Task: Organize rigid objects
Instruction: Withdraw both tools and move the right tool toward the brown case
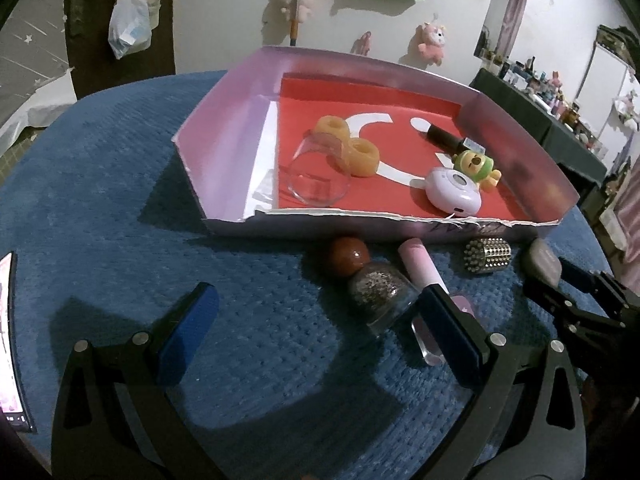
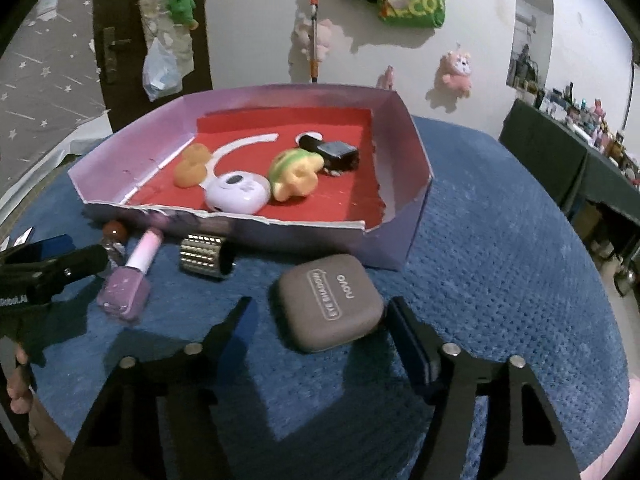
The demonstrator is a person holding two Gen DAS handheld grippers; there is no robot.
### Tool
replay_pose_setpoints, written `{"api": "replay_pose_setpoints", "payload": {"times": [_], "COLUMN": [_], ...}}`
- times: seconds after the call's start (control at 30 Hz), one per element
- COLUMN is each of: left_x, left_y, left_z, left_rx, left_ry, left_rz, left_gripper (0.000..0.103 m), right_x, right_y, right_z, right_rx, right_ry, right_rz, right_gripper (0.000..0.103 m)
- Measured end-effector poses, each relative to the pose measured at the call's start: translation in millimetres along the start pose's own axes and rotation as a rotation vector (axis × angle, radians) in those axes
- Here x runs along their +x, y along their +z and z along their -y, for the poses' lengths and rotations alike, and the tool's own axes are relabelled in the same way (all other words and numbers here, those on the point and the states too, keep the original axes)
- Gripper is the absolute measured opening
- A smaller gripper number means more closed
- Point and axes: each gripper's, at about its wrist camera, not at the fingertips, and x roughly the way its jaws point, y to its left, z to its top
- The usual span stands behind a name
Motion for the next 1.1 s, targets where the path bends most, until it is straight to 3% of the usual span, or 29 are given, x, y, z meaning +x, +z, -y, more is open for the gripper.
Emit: {"api": "replay_pose_setpoints", "payload": {"times": [0.4,0.73,0.87,1.1], "left_x": [8,0,5,5], "left_y": [3,-5,-8,-4], "left_z": [0,-4,4,3], "left_rx": [-0.029,0.002,0.029,0.0], "left_ry": [-0.023,0.023,0.071,0.073], "left_rz": [-0.015,-0.017,-0.027,-0.009], "left_gripper": [0.098,0.098,0.097,0.09], "right_x": [8,0,1,3], "right_y": [4,-2,-3,-2], "right_z": [2,-19,-22,-25], "right_rx": [0.015,-0.017,-0.025,-0.029], "right_ry": [-0.004,0.084,0.073,0.055], "right_rz": [-0.024,-0.023,-0.011,-0.003], "right_gripper": [0.061,0.06,0.061,0.06]}}
